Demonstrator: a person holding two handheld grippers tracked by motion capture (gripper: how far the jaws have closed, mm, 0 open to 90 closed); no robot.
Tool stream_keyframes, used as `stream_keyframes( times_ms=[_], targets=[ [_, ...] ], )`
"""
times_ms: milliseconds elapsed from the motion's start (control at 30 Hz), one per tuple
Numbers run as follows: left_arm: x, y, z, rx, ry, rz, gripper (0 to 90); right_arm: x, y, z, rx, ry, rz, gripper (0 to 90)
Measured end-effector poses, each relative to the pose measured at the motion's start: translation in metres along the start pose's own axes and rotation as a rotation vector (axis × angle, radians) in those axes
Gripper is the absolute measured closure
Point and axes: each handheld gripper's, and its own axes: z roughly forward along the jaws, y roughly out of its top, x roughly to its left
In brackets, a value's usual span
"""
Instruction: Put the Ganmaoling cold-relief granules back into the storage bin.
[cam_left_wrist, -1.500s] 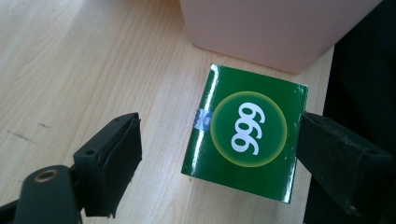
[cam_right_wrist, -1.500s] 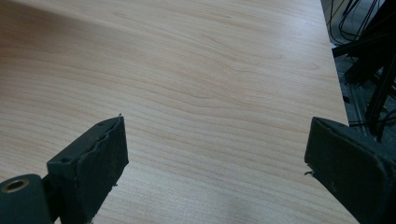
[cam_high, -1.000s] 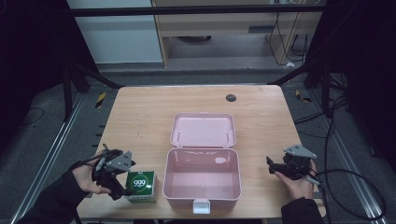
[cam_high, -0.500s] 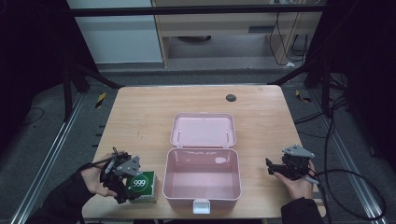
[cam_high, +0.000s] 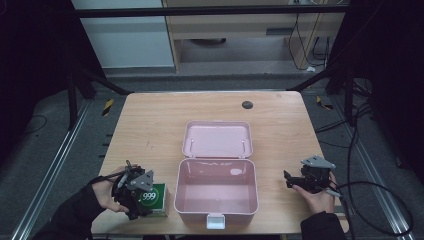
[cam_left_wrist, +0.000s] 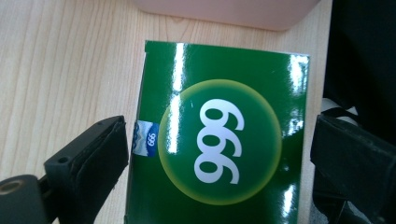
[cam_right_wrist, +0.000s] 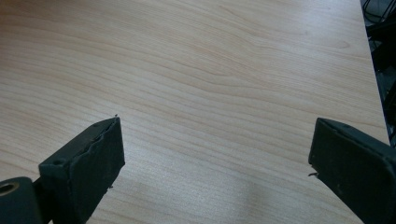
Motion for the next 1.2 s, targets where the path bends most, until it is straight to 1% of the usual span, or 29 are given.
stream_keyframes(
  times_ms=[167, 333, 433, 567, 733, 900, 1067, 1167, 1200],
  targets=[
    [0.004, -0.005, 0.007, -0.004, 0.004, -0.028, 3.6, 0.001, 0.0, 0.001, 0.006, 0.003, -0.007, 3.6],
    [0.007, -0.008, 0.013, -0.007, 0.001, -0.038, 4.1, 0.001, 0.0, 0.001, 0.013, 0.004, -0.013, 3.6],
    [0.008, -0.01, 0.015, -0.001, -0.002, -0.052, 4.4, 0.001, -0.001, 0.002, 0.015, 0.008, -0.016, 3.6],
    [0.01, -0.012, 0.016, 0.013, -0.007, -0.048, 5.6, 0.001, -0.001, 0.002, 0.018, 0.009, -0.026, 3.7],
    [0.011, -0.013, 0.016, 0.014, -0.017, -0.051, 9.7, 0.002, -0.001, 0.003, 0.022, 0.012, -0.022, 3.8],
    [0.012, -0.012, 0.012, 0.026, -0.023, -0.036, 12.8, 0.002, -0.001, 0.003, 0.027, 0.014, -0.025, 3.9],
    [0.014, -0.011, 0.01, 0.04, -0.014, -0.02, 13.7, 0.002, -0.001, 0.003, 0.029, 0.01, -0.03, 3.9],
    [0.015, -0.009, 0.007, 0.037, -0.01, -0.023, 14.0, 0.003, -0.001, 0.004, 0.033, 0.01, -0.031, 3.9],
    [0.014, -0.008, 0.006, 0.033, -0.006, -0.031, 14.1, 0.003, -0.001, 0.003, 0.032, 0.011, -0.031, 4.0]
  ],
)
